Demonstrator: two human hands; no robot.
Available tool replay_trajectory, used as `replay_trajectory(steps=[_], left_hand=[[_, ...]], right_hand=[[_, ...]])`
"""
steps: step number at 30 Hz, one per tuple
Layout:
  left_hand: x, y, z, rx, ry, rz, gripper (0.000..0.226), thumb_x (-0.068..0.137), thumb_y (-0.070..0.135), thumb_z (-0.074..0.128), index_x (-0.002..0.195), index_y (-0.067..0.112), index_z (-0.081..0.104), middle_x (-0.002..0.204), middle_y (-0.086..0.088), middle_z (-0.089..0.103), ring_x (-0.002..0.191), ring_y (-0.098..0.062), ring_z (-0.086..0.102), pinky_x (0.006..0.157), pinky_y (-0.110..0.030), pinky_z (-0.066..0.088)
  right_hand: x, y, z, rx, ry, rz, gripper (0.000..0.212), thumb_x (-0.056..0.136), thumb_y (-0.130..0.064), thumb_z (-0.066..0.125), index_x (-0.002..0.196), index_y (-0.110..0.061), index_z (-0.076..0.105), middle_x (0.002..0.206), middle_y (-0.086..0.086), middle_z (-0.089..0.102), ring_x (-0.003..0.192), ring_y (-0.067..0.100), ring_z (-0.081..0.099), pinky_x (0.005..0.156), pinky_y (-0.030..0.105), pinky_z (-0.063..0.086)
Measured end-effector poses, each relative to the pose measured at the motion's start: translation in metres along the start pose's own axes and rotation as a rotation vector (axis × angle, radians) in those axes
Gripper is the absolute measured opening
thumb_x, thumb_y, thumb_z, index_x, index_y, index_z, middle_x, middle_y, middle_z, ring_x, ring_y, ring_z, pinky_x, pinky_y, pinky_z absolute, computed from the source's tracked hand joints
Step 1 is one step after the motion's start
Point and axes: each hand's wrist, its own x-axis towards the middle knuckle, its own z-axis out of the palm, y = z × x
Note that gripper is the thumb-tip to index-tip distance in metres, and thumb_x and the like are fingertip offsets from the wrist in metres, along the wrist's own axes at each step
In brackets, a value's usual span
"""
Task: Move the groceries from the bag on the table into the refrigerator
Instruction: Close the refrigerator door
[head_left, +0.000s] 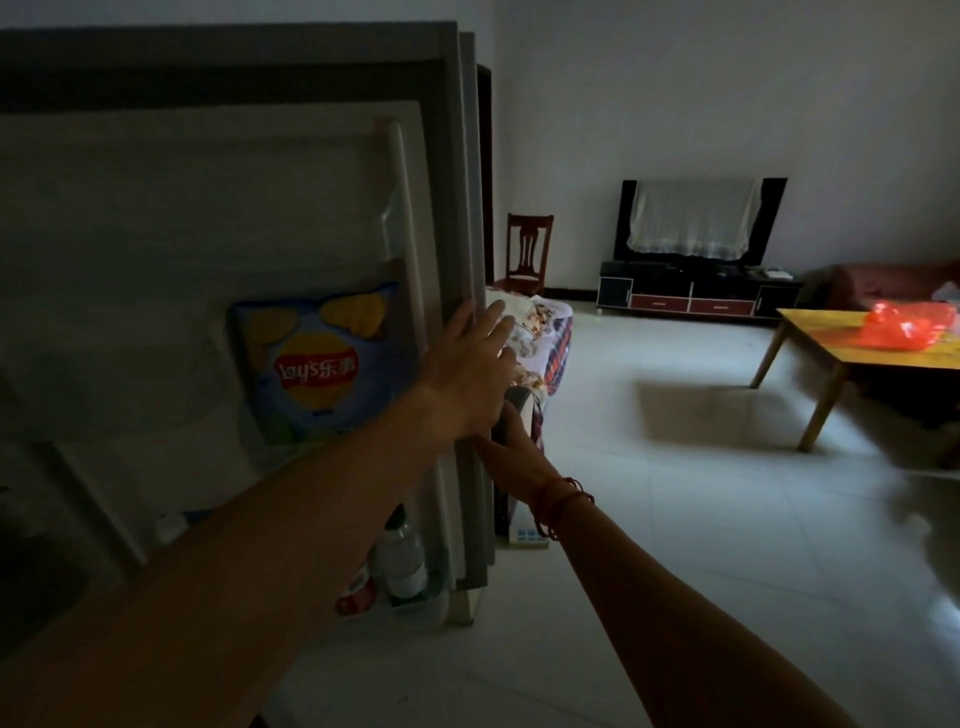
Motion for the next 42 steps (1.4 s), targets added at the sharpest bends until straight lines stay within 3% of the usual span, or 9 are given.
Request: replay_trajectory(steps=[4,12,17,23,27,32,37,40,42], left_hand=[[0.003,-0.001,0.010,0.134,-0.078,-0.061,0.053,0.087,0.049,0.050,0.132,0.022,0.057,0.162,-0.011,0.015,0.149,-0.034,-0.004,0.117,-0.054,-0.009],[-0.011,-0.002,0.017,0.204,-0.063,-0.079,0.059,0.086,0.046,0.049,0.136,0.015,0.054,0.161,-0.012,0.019,0.149,-0.034,-0.003,0.118,-0.054,0.004],[-0.029,0.000,0.009,0.167,-0.006,-0.062,0.063,0.090,0.042,0.047,0.143,0.009,0.044,0.160,-0.014,0.019,0.150,-0.033,-0.001,0.119,-0.052,0.003],[-0.069,0.012,-0.005,0.038,0.083,-0.050,0.054,0.095,0.032,0.040,0.143,0.008,0.042,0.160,-0.015,0.019,0.150,-0.032,-0.001,0.120,-0.053,0.004],[-0.105,0.022,-0.011,-0.075,0.185,-0.059,0.055,0.092,0.033,0.051,0.139,0.005,0.048,0.158,-0.016,0.026,0.150,-0.031,0.009,0.121,-0.053,0.007],[-0.158,0.033,-0.024,-0.103,0.256,-0.068,0.059,0.090,0.037,0.057,0.140,0.006,0.047,0.157,-0.018,0.026,0.149,-0.032,0.012,0.120,-0.050,0.005],[-0.224,0.039,-0.046,-0.211,0.219,-0.107,0.072,0.093,0.043,0.050,0.153,0.014,0.020,0.163,-0.016,0.005,0.151,-0.030,-0.001,0.119,-0.054,0.017],[-0.269,0.037,-0.057,-0.261,0.251,-0.130,0.074,0.092,0.040,0.054,0.153,0.013,0.023,0.162,-0.016,0.007,0.151,-0.030,0.001,0.119,-0.053,0.018],[-0.298,0.038,-0.062,-0.298,0.289,-0.168,0.075,0.091,0.039,0.058,0.153,0.011,0.025,0.162,-0.016,0.010,0.151,-0.029,0.004,0.120,-0.052,0.018]], right_hand=[[0.025,0.011,0.013,0.077,0.001,-0.038,0.121,0.056,-0.092,0.057,0.153,-0.042,0.004,0.157,0.007,0.030,0.136,0.030,0.042,0.108,0.056,0.040],[0.039,0.023,0.024,0.069,0.035,-0.152,0.088,0.071,-0.077,0.060,0.139,-0.068,0.006,0.160,0.002,0.020,0.143,0.037,0.030,0.107,0.065,0.035],[0.022,0.012,0.017,0.081,0.066,-0.138,0.110,0.067,-0.075,0.063,0.151,-0.045,-0.001,0.164,0.004,0.010,0.148,0.036,0.020,0.108,0.065,0.035],[-0.008,0.015,0.012,0.108,0.017,-0.126,0.116,0.059,-0.088,0.057,0.153,-0.037,0.012,0.153,0.007,0.040,0.133,0.029,0.048,0.105,0.056,0.045],[-0.051,0.015,0.014,0.062,0.032,-0.234,0.076,0.087,-0.066,0.052,0.149,-0.030,0.025,0.143,0.011,0.051,0.117,0.024,0.059,0.099,0.049,0.051],[-0.105,0.025,0.023,0.003,0.040,-0.340,0.031,0.094,-0.051,0.044,0.123,-0.054,0.034,0.123,0.002,0.062,0.098,0.003,0.063,0.081,0.023,0.054],[-0.151,0.029,0.049,-0.148,0.061,-0.457,0.047,0.091,-0.064,0.043,0.132,-0.042,0.038,0.107,0.001,0.063,0.086,0.008,0.064,0.073,0.024,0.053],[-0.177,0.024,0.065,-0.173,-0.014,-0.526,0.051,0.091,-0.064,0.035,0.134,-0.037,0.040,0.108,-0.003,0.064,0.087,0.008,0.065,0.077,0.031,0.057],[-0.191,0.019,0.077,-0.196,-0.100,-0.594,0.050,0.093,-0.059,0.035,0.136,-0.034,0.041,0.109,-0.013,0.062,0.090,0.002,0.064,0.078,0.024,0.055]])
